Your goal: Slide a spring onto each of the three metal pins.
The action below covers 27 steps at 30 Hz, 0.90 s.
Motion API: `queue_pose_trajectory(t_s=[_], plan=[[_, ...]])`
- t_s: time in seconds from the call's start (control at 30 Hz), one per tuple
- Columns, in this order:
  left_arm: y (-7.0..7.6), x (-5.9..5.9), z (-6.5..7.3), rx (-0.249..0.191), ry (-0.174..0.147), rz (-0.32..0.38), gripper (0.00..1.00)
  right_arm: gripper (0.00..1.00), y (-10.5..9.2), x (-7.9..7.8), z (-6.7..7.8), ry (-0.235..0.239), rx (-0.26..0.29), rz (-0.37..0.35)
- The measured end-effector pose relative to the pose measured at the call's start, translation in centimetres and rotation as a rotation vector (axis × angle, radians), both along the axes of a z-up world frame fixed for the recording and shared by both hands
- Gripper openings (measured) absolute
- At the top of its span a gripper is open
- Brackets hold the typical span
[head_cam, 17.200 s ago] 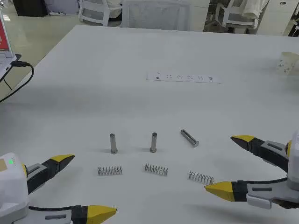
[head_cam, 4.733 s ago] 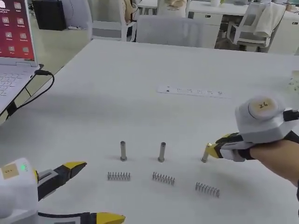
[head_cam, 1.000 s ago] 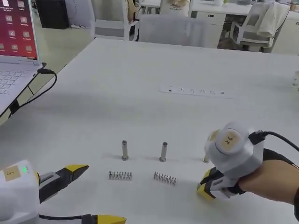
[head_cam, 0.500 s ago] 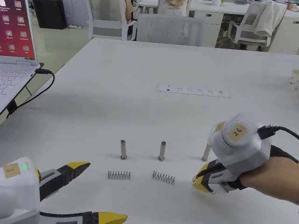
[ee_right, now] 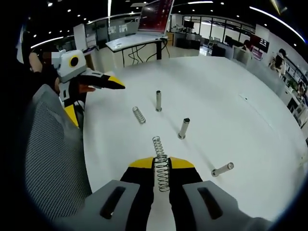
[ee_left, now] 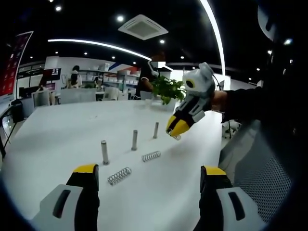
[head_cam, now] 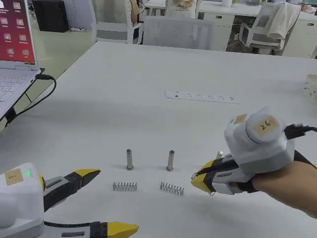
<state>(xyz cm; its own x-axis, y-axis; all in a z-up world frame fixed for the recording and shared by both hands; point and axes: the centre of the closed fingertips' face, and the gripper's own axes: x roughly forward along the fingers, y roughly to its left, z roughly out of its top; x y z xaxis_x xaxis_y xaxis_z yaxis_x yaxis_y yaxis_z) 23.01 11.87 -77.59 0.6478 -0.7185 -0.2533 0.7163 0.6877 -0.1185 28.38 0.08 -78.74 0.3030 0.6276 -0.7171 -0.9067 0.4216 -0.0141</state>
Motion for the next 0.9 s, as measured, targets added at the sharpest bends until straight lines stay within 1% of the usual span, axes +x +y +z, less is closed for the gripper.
queue_pose_trajectory(t_s=[0.07, 0.13, 0.17, 0.23, 0.33, 0.37, 0.47, 0.7, 0.8, 0.9], plan=[[-0.1, 0.1, 0.1, -0.003, -0.003, -0.004, 0.83, 0.08, 0.3, 0.2, 0.3, -0.011, 0.012, 0.000], [-0.2, 0.2, 0.1, 0.001, -0.003, -0.009, 0.82, 0.08, 0.6, 0.3, 0.6, -0.013, 0.037, -0.009], [-0.4, 0.2, 0.0, 0.002, -0.001, -0.014, 0.81, 0.08, 1.0, 0.3, 0.8, -0.011, 0.061, -0.014], [-0.6, 0.3, -0.1, -0.003, 0.005, -0.022, 0.80, 0.08, 1.4, 0.3, 1.1, -0.006, 0.086, -0.017], [-0.8, 0.4, -0.2, -0.017, 0.014, -0.028, 0.78, 0.08, 1.8, 0.3, 1.3, -0.001, 0.108, -0.016], [-1.0, 0.5, -0.3, -0.018, 0.015, -0.031, 0.77, 0.08, 1.9, 0.3, 1.4, 0.000, 0.111, -0.016], [-1.6, 0.5, -0.5, -0.014, 0.021, -0.055, 0.74, 0.08, 2.5, 0.3, 1.8, 0.006, 0.147, -0.022], [-2.7, 0.5, -1.3, -0.009, 0.042, -0.099, 0.68, 0.08, 3.6, 0.0, 2.3, 0.012, 0.182, -0.015], [-3.0, 0.6, -1.2, -0.031, 0.051, -0.116, 0.64, 0.08, 4.1, -0.3, 2.5, 0.023, 0.205, -0.013], [-3.1, 0.7, -1.3, -0.037, 0.057, -0.124, 0.61, 0.08, 4.6, -0.5, 2.7, 0.030, 0.221, -0.008]])
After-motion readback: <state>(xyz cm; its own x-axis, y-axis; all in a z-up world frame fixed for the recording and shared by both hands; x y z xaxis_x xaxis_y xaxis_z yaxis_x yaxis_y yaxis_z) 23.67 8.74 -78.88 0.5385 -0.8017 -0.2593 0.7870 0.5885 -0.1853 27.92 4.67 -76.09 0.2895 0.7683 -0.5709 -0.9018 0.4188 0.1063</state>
